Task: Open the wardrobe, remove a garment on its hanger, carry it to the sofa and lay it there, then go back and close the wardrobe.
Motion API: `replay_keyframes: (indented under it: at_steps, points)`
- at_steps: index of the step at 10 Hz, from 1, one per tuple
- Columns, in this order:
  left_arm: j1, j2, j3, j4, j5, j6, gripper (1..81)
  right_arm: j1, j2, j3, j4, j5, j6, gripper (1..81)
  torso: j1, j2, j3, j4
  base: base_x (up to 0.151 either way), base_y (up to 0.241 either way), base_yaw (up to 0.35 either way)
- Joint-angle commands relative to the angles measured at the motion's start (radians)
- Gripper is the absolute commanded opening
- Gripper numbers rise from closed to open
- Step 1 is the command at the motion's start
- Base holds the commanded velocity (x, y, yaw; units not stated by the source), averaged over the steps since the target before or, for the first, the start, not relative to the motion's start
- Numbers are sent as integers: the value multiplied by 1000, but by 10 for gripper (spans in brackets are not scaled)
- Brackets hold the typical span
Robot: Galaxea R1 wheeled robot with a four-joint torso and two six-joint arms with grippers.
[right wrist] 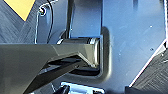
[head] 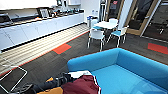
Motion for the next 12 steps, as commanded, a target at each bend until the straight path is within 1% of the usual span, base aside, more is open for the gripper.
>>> replay_keyframes:
  at_steps: [1,3,5,6,9,11,12]
  points:
    - [-89,-44,-21,31,41,8,811,9,8,8,1,-53,1,811,0,0,0,0,0,0,0]
    - [-28,-63,-55,36,40,8,811,8,8,8,-1,-53,-1,811,0,0,0,0,0,0,0]
    - [83,-73,-121,34,28,7,811,6,8,8,-1,-53,-1,811,0,0,0,0,0,0,0]
    - [141,-76,-144,31,21,7,811,7,8,8,-2,-53,-1,811,0,0,33,0,0,0,0]
    - [343,-69,-147,34,21,8,811,8,8,7,-2,-53,-1,811,0,0,86,0,0,0,0]
    - [446,-46,-149,37,23,10,811,10,8,5,-2,-53,-1,811,-1,0,125,0,0,0,0]
    - [494,-35,-149,50,21,10,811,11,8,5,-2,-53,1,811,-1,0,98,0,0,0,0]
